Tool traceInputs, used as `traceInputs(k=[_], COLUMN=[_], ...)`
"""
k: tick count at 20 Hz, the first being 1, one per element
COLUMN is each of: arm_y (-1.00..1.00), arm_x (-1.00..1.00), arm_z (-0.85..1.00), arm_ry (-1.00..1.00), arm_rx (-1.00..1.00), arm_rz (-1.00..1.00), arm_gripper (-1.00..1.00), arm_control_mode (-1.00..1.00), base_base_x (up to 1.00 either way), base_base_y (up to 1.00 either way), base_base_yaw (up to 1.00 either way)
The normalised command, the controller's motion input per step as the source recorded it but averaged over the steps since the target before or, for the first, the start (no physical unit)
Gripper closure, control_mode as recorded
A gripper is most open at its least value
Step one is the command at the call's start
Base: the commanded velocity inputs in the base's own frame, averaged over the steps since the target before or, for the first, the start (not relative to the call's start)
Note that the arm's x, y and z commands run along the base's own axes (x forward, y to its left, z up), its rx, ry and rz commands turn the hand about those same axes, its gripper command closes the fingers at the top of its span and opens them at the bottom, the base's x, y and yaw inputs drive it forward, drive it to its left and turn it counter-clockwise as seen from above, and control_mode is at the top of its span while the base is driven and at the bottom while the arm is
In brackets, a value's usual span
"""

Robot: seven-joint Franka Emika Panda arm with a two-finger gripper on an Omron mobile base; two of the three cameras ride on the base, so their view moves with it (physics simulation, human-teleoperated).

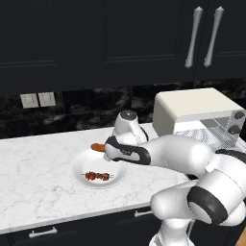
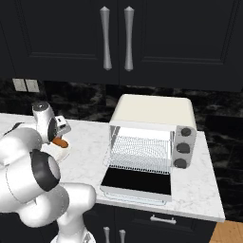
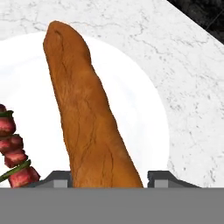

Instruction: Pick up the kebab skewer and baguette bread, and place them inside the toaster oven. Close the toaster oven door and start by setting the timer.

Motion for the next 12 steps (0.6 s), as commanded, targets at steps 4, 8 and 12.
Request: traceInputs(k=[4,8,12], arm_y=[-0.31,-0.22,-0.23], arm_x=[-0.62,-0.44,-0.39], arm_z=[0.23,0.28,0.16], arm_ry=[0.0,0.0,0.0], arm_rx=[0.0,0.0,0.0], arm_rz=[0.0,0.0,0.0], arm_gripper=[1.0,1.0,1.0], arm_control_mode=[-1.0,-1.0,-1.0], base_base_x=[0.0,0.0,0.0], base_base_y=[0.0,0.0,0.0], base_base_yaw=[0.0,0.0,0.0])
